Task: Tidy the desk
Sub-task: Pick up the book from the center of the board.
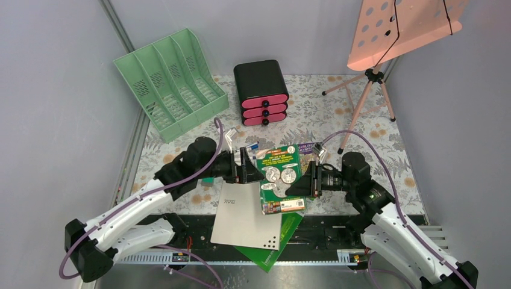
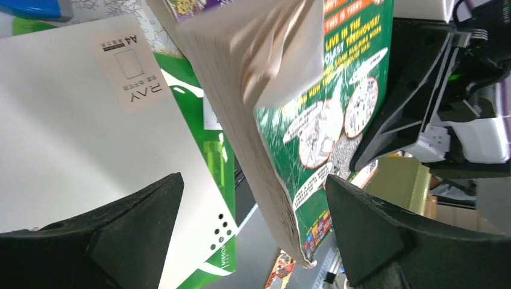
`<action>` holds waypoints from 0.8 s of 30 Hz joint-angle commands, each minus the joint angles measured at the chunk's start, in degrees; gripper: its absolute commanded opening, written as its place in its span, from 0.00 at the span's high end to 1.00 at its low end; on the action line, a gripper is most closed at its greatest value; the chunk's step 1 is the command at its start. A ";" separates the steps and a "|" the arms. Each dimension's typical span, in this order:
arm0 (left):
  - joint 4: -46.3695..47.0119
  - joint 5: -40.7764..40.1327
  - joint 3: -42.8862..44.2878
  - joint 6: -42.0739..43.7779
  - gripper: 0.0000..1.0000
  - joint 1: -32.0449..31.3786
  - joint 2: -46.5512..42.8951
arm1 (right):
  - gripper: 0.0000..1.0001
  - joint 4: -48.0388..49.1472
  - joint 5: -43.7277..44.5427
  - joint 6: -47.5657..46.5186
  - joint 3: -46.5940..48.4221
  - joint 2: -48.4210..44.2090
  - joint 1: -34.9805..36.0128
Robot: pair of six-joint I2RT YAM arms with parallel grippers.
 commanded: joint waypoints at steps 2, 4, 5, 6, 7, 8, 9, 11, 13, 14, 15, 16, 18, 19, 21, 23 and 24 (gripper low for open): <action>-8.85 -0.10 9.90 11.88 0.10 0.84 3.74 | 1.00 -6.22 -5.91 -4.95 2.33 -2.70 0.40; -12.95 -0.66 13.95 16.38 0.10 0.88 5.48 | 1.00 -9.10 -6.91 -6.04 2.56 -2.91 0.44; -14.75 -0.59 16.70 19.29 0.10 0.95 6.45 | 1.00 -10.10 -7.51 -6.56 2.64 -3.00 0.40; -16.49 0.00 18.11 21.83 0.09 0.86 7.48 | 1.00 -11.28 -7.99 -7.21 2.76 -3.07 0.37; -17.48 1.35 20.46 24.81 0.09 0.83 8.43 | 1.00 -12.74 -8.38 -8.15 3.12 -3.18 0.41; -18.90 2.40 21.92 27.43 0.08 0.88 9.40 | 1.00 -14.25 -8.69 -9.19 3.40 -3.21 0.43; -20.17 2.60 23.49 29.33 0.08 0.89 10.36 | 1.00 -15.78 -9.07 -10.22 3.89 -3.16 0.52; -22.55 4.21 26.17 32.90 0.08 0.88 12.46 | 1.00 -18.37 -10.44 -12.02 4.75 -3.01 0.64; -23.57 7.83 27.75 34.73 0.08 0.88 14.41 | 1.00 -20.63 -11.52 -13.73 5.47 -3.28 1.00; -23.63 10.05 28.28 35.03 0.08 0.86 15.54 | 1.00 -21.15 -12.11 -14.05 5.61 -3.54 1.41; -23.58 11.50 28.72 35.22 0.08 0.88 16.71 | 1.00 -21.18 -12.80 -14.12 5.61 -3.74 1.54; -23.55 14.07 29.09 35.13 0.08 0.85 17.92 | 1.00 -21.10 -13.47 -14.09 5.56 -4.10 1.81; -22.08 19.26 28.96 34.40 0.08 0.78 20.04 | 1.00 -20.66 -14.76 -13.73 5.65 -4.60 2.70; -20.87 21.17 28.71 33.75 0.08 0.64 20.88 | 1.00 -20.66 -15.25 -13.69 5.80 -4.81 3.02; -17.83 23.69 28.04 32.27 0.08 0.17 22.12 | 1.00 -20.66 -15.83 -13.69 6.12 -5.10 3.60; -14.85 25.94 27.52 30.71 0.08 -0.64 23.15 | 1.00 -20.76 -16.08 -13.73 6.49 -5.16 3.85; -13.76 26.88 27.44 30.10 0.08 -1.12 23.74 | 1.00 -20.79 -16.02 -13.66 6.62 -5.08 3.91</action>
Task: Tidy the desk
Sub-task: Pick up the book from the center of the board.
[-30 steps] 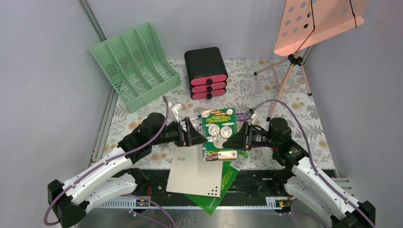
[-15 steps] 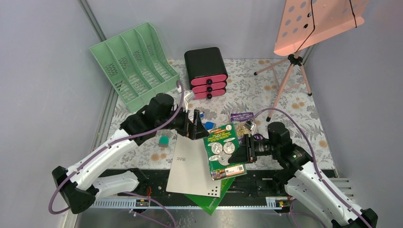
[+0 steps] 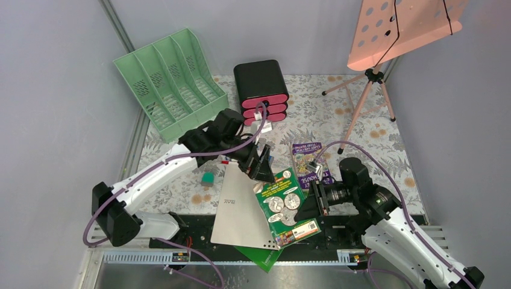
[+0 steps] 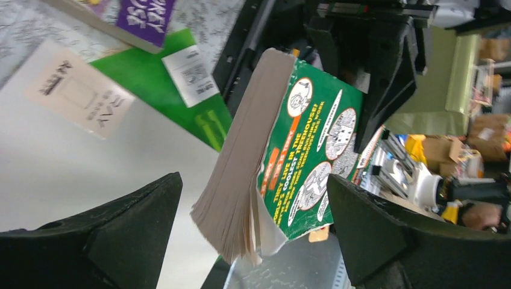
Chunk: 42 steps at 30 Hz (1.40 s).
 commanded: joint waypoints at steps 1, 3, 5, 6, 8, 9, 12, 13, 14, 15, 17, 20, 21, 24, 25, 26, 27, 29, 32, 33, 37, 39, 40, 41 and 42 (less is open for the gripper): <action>8.10 9.45 0.59 -1.84 0.08 -1.98 1.18 | 1.00 1.87 -5.14 -0.86 4.32 -0.73 0.92; 9.51 10.16 0.31 -2.56 0.08 -3.47 2.56 | 1.00 2.39 -5.24 -0.44 4.50 -0.62 1.16; 10.12 10.50 -0.09 -2.95 0.09 -5.25 3.80 | 1.00 2.82 -5.29 -0.16 5.00 -0.59 1.31; 10.49 10.63 -0.47 -3.18 0.10 -5.77 4.28 | 1.00 2.82 -5.32 -0.12 5.44 -0.51 1.32; 12.07 12.13 -1.72 -4.42 0.17 -6.48 4.91 | 1.00 2.97 -5.26 -0.05 6.17 -0.50 1.34; 12.95 13.01 -2.41 -5.03 0.21 -6.64 4.87 | 1.00 2.86 -5.14 -0.13 6.43 -0.66 1.34; 14.33 14.15 -4.56 -6.21 0.32 -6.66 3.07 | 1.00 2.80 -3.96 -0.24 6.73 -0.86 1.30; 14.33 13.76 -5.37 -6.41 0.34 -6.72 1.96 | 1.00 2.80 -3.66 -0.19 6.76 -0.89 1.33; 14.32 13.51 -6.25 -6.56 0.35 -6.72 0.89 | 1.00 2.79 -3.40 -0.40 6.77 -0.90 1.33; 14.33 12.92 -7.34 -6.94 0.36 -6.70 -0.35 | 1.00 2.80 -3.13 -0.51 6.82 -0.85 1.26; 14.90 12.20 -9.45 -8.02 0.40 -6.65 -2.81 | 1.00 2.81 -2.77 -0.75 6.74 -0.77 1.33; 15.90 11.36 -12.47 -9.86 0.43 -6.56 -6.51 | 1.00 2.80 -2.51 -1.11 6.53 -0.73 1.31; 15.91 11.33 -13.08 -10.26 0.44 -6.59 -7.62 | 1.00 2.71 -2.49 -1.15 6.40 -0.72 1.30; 15.17 11.06 -14.19 -10.87 0.44 -6.42 -10.21 | 1.00 2.75 -2.28 -1.22 5.83 -1.04 1.32; 15.20 11.03 -14.62 -11.15 0.44 -6.26 -11.15 | 1.00 2.70 -2.18 -1.32 5.77 -1.15 1.34; 15.20 11.04 -14.83 -11.44 0.45 -6.16 -12.00 | 1.00 2.71 -2.21 -1.34 5.74 -1.16 1.34; 15.44 11.33 -15.07 -11.91 0.46 -5.98 -12.94 | 1.00 2.39 -2.24 -1.57 5.79 -1.09 1.33; 16.35 12.30 -15.34 -13.04 0.49 -5.59 -13.91 | 1.00 1.24 -1.94 -2.38 5.97 -0.93 1.26; 17.58 13.20 -15.18 -14.69 0.60 -5.22 -14.37 | 1.00 0.73 -1.66 -3.13 5.80 -1.06 1.28; 18.11 13.64 -15.05 -15.14 0.65 -5.07 -14.38 | 1.00 0.70 -1.56 -3.24 5.59 -1.10 1.29; 19.60 13.90 -14.81 -16.66 0.89 -4.12 -14.73 | 1.00 -0.69 -1.64 -4.79 5.25 -0.75 1.28; 20.43 14.39 -14.96 -17.37 1.00 -3.15 -15.01 | 1.00 -1.58 -1.37 -5.78 5.15 -0.79 1.33; 21.16 14.93 -15.16 -18.01 1.00 -2.64 -15.14 | 1.00 -1.82 -1.30 -6.06 5.07 -0.81 1.34; 22.11 15.56 -15.49 -18.85 1.00 -2.11 -15.36 | 1.00 -1.85 -1.39 -6.17 4.91 -0.88 1.34; 23.02 16.13 -15.70 -19.59 1.00 -1.61 -15.55 | 1.00 -1.99 -1.26 -6.29 4.88 -0.97 1.27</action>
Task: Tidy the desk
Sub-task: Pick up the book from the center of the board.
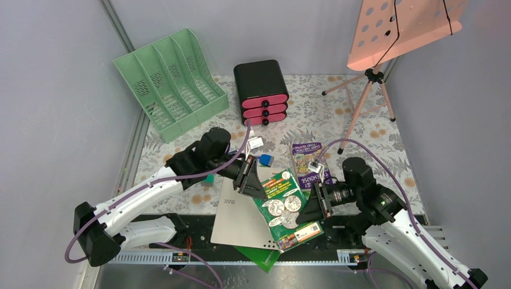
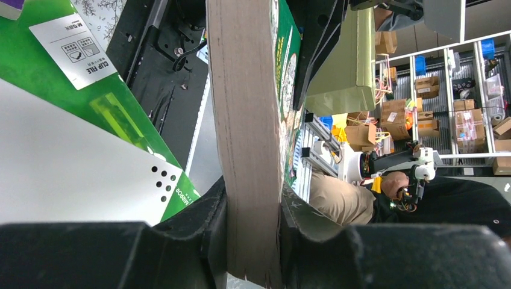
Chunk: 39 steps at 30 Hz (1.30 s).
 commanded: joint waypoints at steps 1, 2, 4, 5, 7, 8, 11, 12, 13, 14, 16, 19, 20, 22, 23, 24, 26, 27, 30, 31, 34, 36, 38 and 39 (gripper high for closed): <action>7.72 5.61 -0.34 -3.48 1.00 2.56 -3.15 | 1.00 -1.30 0.77 -0.88 1.60 -0.38 -0.18; 7.61 5.92 -0.31 -3.54 0.92 3.21 -3.33 | 1.00 -1.31 0.85 -0.97 1.59 -0.46 -0.15; 7.12 7.41 -0.24 -3.25 0.74 4.30 -3.80 | 1.00 -1.32 0.98 -1.13 1.64 -0.51 -0.17; 7.06 8.27 -0.36 -3.16 0.69 4.54 -4.02 | 1.00 -1.31 0.99 -1.04 1.82 -0.41 -0.20; 7.10 9.80 -0.46 -3.07 0.62 5.02 -4.33 | 1.00 -1.39 1.13 -1.02 2.04 -0.27 -0.14; 7.12 10.33 -0.54 -2.99 0.61 5.15 -4.48 | 1.00 -1.41 1.30 -0.98 2.08 -0.19 -0.20; 6.91 12.25 -0.56 -2.98 0.61 5.31 -5.20 | 1.00 -1.38 1.38 -1.28 2.06 0.25 -0.17; 6.65 12.59 -0.64 -3.01 0.61 5.35 -5.63 | 1.00 -1.40 1.36 -1.42 2.08 0.45 -0.14; 6.63 12.64 -0.77 -3.05 0.61 5.34 -6.03 | 1.00 -1.37 1.27 -1.52 2.11 0.70 -0.18; 6.58 12.69 -0.88 -3.13 0.61 5.35 -6.38 | 1.00 -1.32 1.30 -1.70 2.15 0.89 -0.14; 6.49 12.59 -1.20 -3.37 0.62 5.36 -6.71 | 1.00 -1.33 1.38 -1.89 2.32 1.32 -0.17; 6.48 12.37 -1.36 -3.51 0.66 5.33 -6.37 | 1.00 -1.20 1.47 -2.09 2.67 1.80 -0.18; 6.34 12.19 -1.25 -3.51 0.66 5.30 -6.10 | 1.00 -1.06 1.53 -1.91 2.82 1.87 -0.17; 5.84 12.06 -0.88 -3.15 0.52 5.23 -5.26 | 1.00 0.14 1.35 -1.41 2.78 1.93 -0.20; 5.68 12.13 -0.83 -2.96 0.48 5.22 -4.92 | 1.00 0.52 1.36 -1.09 2.67 2.00 -0.22; 5.69 11.99 -0.83 -2.71 0.44 5.17 -4.63 | 1.00 1.00 1.22 -0.94 2.80 2.13 -0.20; 5.73 11.92 -0.53 -2.23 0.42 5.04 -4.00 | 1.00 1.27 1.03 -0.71 2.98 2.66 -0.18; 5.70 11.83 -0.35 -1.99 0.41 4.88 -3.48 | 1.00 1.26 0.96 -0.72 3.07 2.76 -0.19; 5.70 11.84 0.48 -1.48 0.42 3.92 -1.82 | 1.00 1.51 1.12 -0.62 3.12 2.57 -0.22; 5.69 11.70 0.71 -1.29 0.43 3.38 -1.29 | 1.00 1.68 1.08 -0.46 3.02 2.48 -0.16; 5.72 10.72 1.09 -0.67 0.49 2.63 0.21 | 1.00 1.89 0.82 -0.24 3.07 2.44 -0.19; 5.71 10.61 1.27 -0.46 0.62 2.59 1.06 | 1.00 1.89 0.83 -0.30 2.94 2.37 -0.16; 5.69 10.79 1.42 -0.31 0.68 2.56 1.58 | 1.00 1.83 0.94 -0.34 2.64 2.31 -0.16; 5.69 10.75 1.58 -0.27 0.72 2.57 1.65 | 1.00 1.80 1.00 -0.32 2.46 2.29 -0.14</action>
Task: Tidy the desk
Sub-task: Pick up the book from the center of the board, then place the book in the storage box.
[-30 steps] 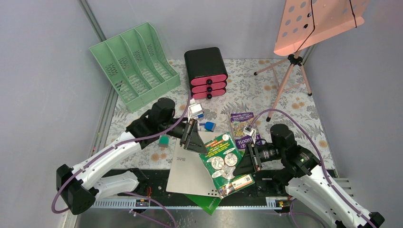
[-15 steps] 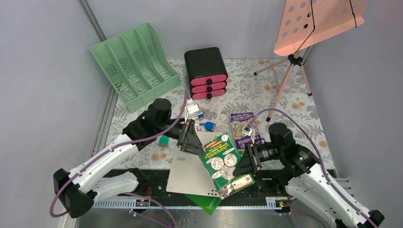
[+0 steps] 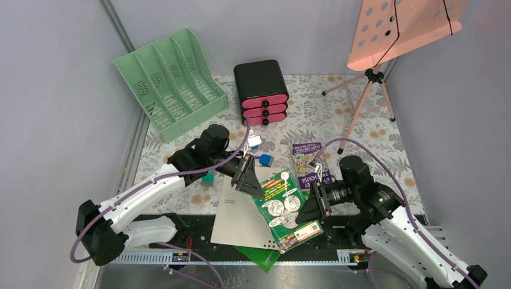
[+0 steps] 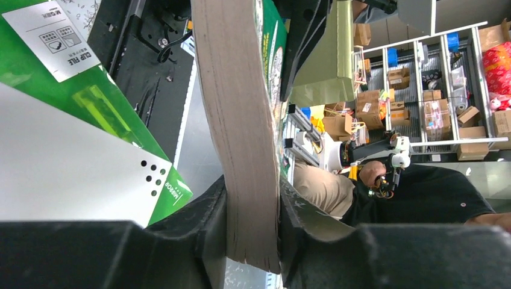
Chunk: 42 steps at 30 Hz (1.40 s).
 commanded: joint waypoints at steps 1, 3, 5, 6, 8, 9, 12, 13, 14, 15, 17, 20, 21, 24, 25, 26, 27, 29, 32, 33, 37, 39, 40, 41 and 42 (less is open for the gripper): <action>3.15 2.85 3.38 0.99 0.77 -1.01 0.27 | 1.00 3.24 0.88 1.08 1.70 -0.10 -0.08; 3.14 2.83 3.49 1.01 0.90 -1.01 0.05 | 1.00 3.33 1.39 0.92 1.17 -0.10 -0.10; 2.86 2.56 3.22 1.29 0.96 -0.97 -0.40 | 1.00 3.50 1.91 0.81 0.92 0.27 -0.15; 2.66 2.08 3.03 1.53 1.00 -0.87 -0.74 | 1.00 3.47 2.18 0.79 0.93 0.52 -0.13; 2.74 1.32 2.45 1.61 1.00 -0.47 -1.43 | 0.97 3.42 3.03 0.69 0.93 0.78 -0.17; 2.86 0.93 2.18 1.57 1.00 -0.23 -1.84 | 0.91 3.31 3.76 0.70 0.89 0.74 -0.18; 2.78 -0.59 1.43 1.33 1.00 0.79 -3.40 | 0.58 2.73 7.30 0.28 0.77 0.56 -0.14; 2.86 -1.31 1.26 1.23 1.00 1.20 -4.10 | 0.47 2.25 9.09 0.05 0.76 0.52 -0.19; 3.06 -2.04 0.95 1.18 1.00 1.51 -4.94 | 0.34 1.46 11.36 -0.17 0.94 0.44 -0.17; 3.24 -2.71 0.64 0.99 1.00 1.98 -5.74 | 0.24 0.65 13.75 -0.27 1.13 0.36 -0.17; 3.20 -4.05 0.00 0.73 1.00 2.94 -7.29 | 0.05 -1.38 18.85 -0.17 1.55 0.27 -0.17; 2.40 -5.90 -0.79 0.34 1.00 5.02 -9.10 | 0.00 -5.20 27.17 0.16 2.38 0.25 -0.20; 1.91 -6.39 -0.93 0.37 1.00 5.68 -9.62 | 0.00 -6.89 29.86 0.30 2.67 0.33 -0.24; -0.39 -8.96 -1.31 1.16 1.00 7.72 -11.38 | 0.01 -11.87 38.15 0.59 3.59 0.34 -0.20; -1.40 -10.01 -1.39 1.68 1.00 8.45 -11.94 | 0.00 -14.00 40.79 0.73 4.01 0.26 -0.20; -2.32 -11.04 -1.61 1.99 1.00 9.23 -12.52 | 0.01 -15.41 43.30 0.73 4.39 0.25 -0.20; -3.03 -12.14 -1.76 2.26 1.00 10.18 -13.15 | 0.00 -16.68 44.89 0.76 4.70 0.19 -0.18; -4.76 -14.08 -1.86 2.57 1.00 12.16 -14.20 | 0.00 -18.37 47.46 0.85 5.01 -0.34 -0.19; -7.00 -17.72 -1.30 3.38 1.00 14.57 -15.46 | 0.00 -19.87 50.99 1.68 4.59 -1.64 -0.17; -8.72 -20.06 -0.65 3.94 1.00 15.16 -15.63 | 0.00 -20.17 52.24 2.16 4.33 -2.13 -0.19; -15.31 -30.95 2.79 5.39 1.00 16.42 -15.19 | 0.00 -21.11 56.42 3.66 3.28 -4.04 -0.20; -18.58 -36.97 5.03 5.98 1.00 16.71 -14.55 | 0.01 -21.54 59.08 4.44 2.59 -5.16 -0.18; -20.17 -39.85 6.26 6.10 1.00 16.89 -14.19 | 0.00 -21.88 60.57 4.91 2.37 -5.62 -0.24; -21.44 -43.82 7.44 6.21 1.00 17.02 -13.94 | 0.01 -22.23 62.64 5.53 2.27 -6.07 -0.18; -22.48 -46.07 8.50 6.27 1.00 17.13 -13.62 | 0.01 -22.53 64.69 6.09 2.11 -6.42 -0.17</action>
